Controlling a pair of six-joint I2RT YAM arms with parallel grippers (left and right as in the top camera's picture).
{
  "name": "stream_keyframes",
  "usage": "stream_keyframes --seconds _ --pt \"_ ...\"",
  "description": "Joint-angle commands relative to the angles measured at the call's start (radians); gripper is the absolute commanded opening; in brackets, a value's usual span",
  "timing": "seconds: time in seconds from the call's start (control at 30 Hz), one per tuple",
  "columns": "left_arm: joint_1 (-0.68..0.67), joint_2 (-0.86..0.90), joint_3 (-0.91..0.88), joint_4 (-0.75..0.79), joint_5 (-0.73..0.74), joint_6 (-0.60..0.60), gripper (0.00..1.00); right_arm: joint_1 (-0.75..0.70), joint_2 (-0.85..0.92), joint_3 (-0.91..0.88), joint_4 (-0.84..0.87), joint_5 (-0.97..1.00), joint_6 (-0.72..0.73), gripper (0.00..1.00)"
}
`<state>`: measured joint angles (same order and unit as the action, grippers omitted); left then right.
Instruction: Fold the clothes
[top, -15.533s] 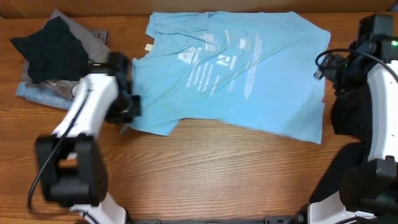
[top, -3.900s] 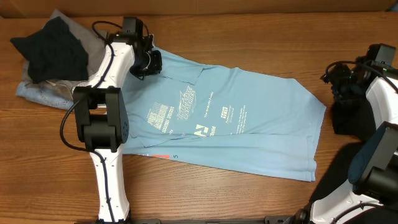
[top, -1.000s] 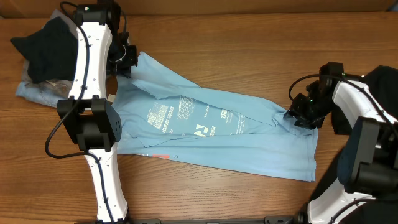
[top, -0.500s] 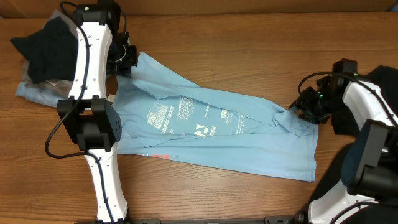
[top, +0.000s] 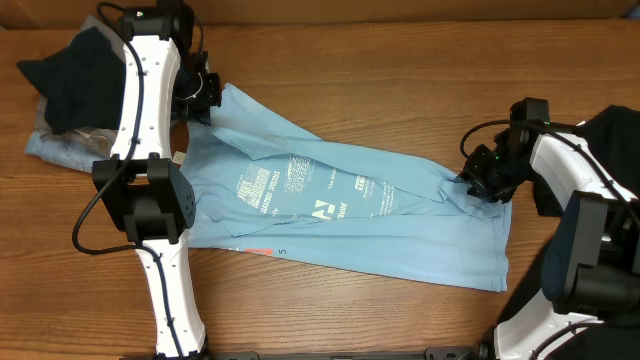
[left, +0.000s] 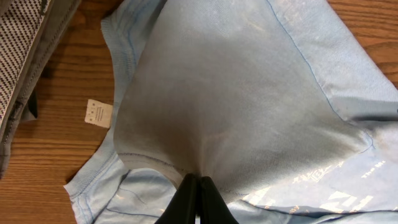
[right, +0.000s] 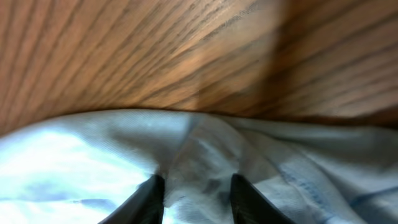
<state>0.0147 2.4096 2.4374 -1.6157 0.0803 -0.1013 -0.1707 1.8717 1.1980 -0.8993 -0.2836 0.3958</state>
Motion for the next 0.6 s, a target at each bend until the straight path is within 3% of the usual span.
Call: stream_keyframes --seconds 0.0,0.03,0.4,0.5,0.57 --pt "0.0 0.009 0.028 -0.003 -0.009 0.017 0.04 -0.014 -0.029 -0.006 0.016 0.029 0.006 0.09" --pt "0.0 0.009 0.029 -0.008 -0.01 0.02 0.04 -0.018 -0.03 -0.005 0.012 0.029 0.002 0.04" --pt "0.033 -0.119 0.045 -0.042 -0.013 0.027 0.04 -0.13 -0.121 0.205 -0.265 0.139 -0.034 0.04" --pt "0.045 -0.171 0.045 -0.045 -0.014 0.028 0.04 -0.148 -0.175 0.232 -0.307 0.142 -0.073 0.09" --pt "0.048 -0.191 0.045 -0.043 -0.013 0.043 0.04 -0.149 -0.202 0.231 -0.318 0.142 -0.089 0.06"
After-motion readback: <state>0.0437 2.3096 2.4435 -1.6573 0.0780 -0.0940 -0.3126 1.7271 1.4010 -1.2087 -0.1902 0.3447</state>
